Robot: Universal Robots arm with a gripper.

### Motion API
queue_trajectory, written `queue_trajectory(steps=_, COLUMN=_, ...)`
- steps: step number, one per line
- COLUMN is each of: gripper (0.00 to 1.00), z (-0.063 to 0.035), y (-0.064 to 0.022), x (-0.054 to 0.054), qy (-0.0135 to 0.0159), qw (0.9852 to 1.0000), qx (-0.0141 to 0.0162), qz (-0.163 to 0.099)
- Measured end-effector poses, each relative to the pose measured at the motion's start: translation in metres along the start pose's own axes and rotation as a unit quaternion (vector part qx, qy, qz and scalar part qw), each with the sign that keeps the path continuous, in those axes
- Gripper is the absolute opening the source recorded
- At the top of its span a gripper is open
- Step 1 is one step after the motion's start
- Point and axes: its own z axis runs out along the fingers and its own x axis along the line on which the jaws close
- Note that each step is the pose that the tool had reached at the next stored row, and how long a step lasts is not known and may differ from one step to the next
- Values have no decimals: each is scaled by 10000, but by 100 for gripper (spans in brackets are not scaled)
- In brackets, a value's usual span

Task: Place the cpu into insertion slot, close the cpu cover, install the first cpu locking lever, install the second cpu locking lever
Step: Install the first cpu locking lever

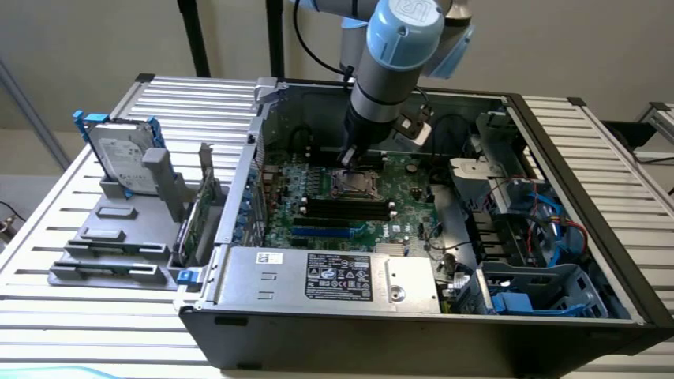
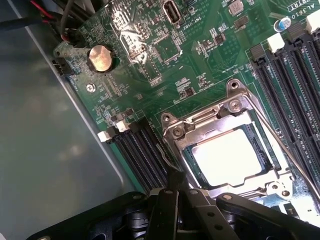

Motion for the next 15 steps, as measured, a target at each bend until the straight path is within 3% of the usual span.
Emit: queue_trajectory(steps=15, gripper=11, z=-2, y=33, x=22, qy=-1, qw=10000, qx=0, qz=0)
